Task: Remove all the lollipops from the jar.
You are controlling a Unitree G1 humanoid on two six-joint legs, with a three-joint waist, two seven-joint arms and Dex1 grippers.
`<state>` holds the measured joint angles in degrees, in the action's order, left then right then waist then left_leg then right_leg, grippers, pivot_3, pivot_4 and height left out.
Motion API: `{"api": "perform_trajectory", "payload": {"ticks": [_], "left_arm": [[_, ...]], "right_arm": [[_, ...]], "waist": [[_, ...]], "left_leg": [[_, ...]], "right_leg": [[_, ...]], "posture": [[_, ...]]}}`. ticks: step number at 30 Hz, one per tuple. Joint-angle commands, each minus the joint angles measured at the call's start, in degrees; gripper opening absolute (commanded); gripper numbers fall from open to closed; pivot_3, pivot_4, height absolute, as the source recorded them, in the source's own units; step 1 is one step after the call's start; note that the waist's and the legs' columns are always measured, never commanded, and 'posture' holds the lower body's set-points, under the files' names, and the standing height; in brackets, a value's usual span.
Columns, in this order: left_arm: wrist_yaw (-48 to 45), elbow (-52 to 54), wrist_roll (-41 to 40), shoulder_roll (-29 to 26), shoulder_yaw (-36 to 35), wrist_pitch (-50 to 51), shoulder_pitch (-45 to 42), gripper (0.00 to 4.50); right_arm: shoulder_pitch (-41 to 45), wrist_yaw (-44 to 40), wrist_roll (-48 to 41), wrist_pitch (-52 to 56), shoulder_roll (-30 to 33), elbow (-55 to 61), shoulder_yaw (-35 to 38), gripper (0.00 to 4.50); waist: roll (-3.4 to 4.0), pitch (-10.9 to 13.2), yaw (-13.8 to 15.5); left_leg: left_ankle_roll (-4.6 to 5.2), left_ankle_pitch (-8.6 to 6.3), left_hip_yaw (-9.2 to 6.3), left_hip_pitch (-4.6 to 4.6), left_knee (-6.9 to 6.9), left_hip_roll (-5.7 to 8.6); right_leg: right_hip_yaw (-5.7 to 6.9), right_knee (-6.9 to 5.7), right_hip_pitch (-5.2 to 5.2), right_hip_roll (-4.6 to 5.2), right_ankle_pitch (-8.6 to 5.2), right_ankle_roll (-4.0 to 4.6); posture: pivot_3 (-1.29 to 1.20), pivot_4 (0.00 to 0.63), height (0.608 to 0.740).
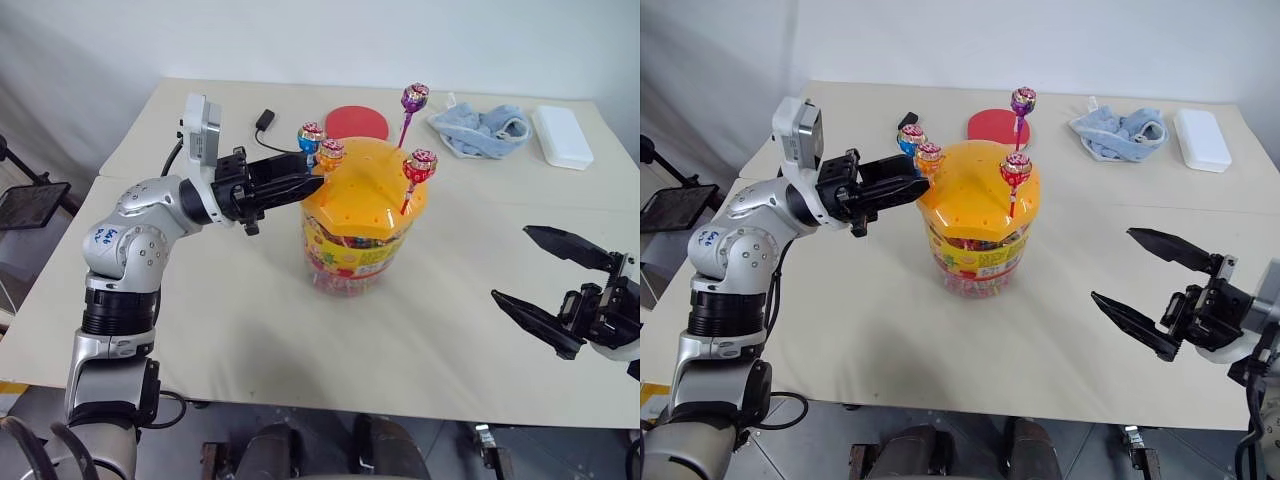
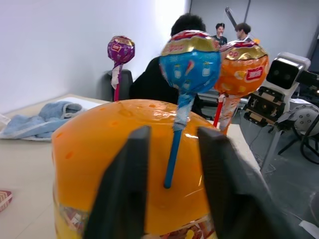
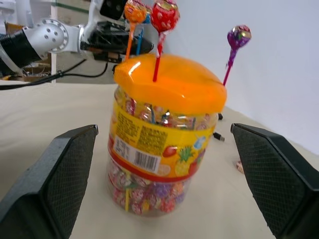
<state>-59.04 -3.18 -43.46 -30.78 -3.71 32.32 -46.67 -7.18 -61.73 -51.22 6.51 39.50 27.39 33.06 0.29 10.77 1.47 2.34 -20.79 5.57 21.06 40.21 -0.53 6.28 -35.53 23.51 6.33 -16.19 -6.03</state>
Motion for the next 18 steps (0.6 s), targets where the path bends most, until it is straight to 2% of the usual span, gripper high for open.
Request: {"api": "perform_trajectory", "payload": {"ticks": [1,6,9,12,15,18], "left_arm": [[-2.1,0.7,-0.5,-0.6,-1.4,0.0,-1.4,0.16],[-1.9,-1.4,-5.3,-2.5,-7.7,3.6,-2.6,0.05],[-1.8,-6.1,-7.4,-7.8,-13.9,7.0,-1.4,0.05],[-2.5,-8.6,-6.9,-13.0,-17.1,8.8,1.6,0.05],[-1.3,-12.1,-1.7,-20.8,-21.2,8.6,11.1,0.05],[0.4,-12.1,4.8,-27.1,-21.2,8.2,23.4,0.05]], "right_arm": [[1.3,1.6,-3.3,-0.3,-0.9,3.0,1.4,4.50],[5.7,3.8,-7.2,0.9,-1.5,4.8,-1.5,4.50],[8.1,2.9,-7.4,1.4,-1.7,4.6,-4.1,4.50],[9.5,1.6,-7.5,1.4,-1.9,4.1,-6.0,4.50],[11.8,-0.8,-7.4,1.3,-2.0,3.6,-8.5,4.50],[12.6,-5.4,-5.6,1.2,-0.7,2.8,-10.9,4.50]], "waist": [[0.00,0.0,0.0],[0.00,0.0,-0.2],[0.00,0.0,-0.8],[0.00,0.0,-1.4],[0.00,0.0,-1.5],[-0.06,0.0,-1.6]], "left_leg": [[0.00,0.00,0.00,0.00,0.00,0.00],[0.00,0.00,-0.03,0.01,0.00,-0.02],[-0.03,0.00,-0.04,0.00,-0.01,-0.10],[-0.06,0.00,-0.04,-0.03,-0.07,-0.12],[-0.06,0.00,-0.07,-0.01,-0.07,-0.09],[-0.07,0.00,-0.06,-0.02,-0.14,-0.11]], "right_leg": [[0.00,0.00,0.00,0.00,0.00,0.00],[-0.01,0.00,0.00,0.00,0.00,0.00],[-0.06,-0.02,0.03,-0.03,-0.02,0.03],[-0.03,-0.02,0.04,-0.05,-0.04,0.07],[-0.05,0.00,0.02,0.01,-0.05,0.07],[-0.09,0.00,0.06,0.04,-0.06,0.09]], "posture": [[0.00,0.150,0.740],[0.00,0.150,0.740],[0.00,0.150,0.740],[0.00,0.150,0.740],[0.00,0.150,0.740],[0.00,0.150,0.740]]}}
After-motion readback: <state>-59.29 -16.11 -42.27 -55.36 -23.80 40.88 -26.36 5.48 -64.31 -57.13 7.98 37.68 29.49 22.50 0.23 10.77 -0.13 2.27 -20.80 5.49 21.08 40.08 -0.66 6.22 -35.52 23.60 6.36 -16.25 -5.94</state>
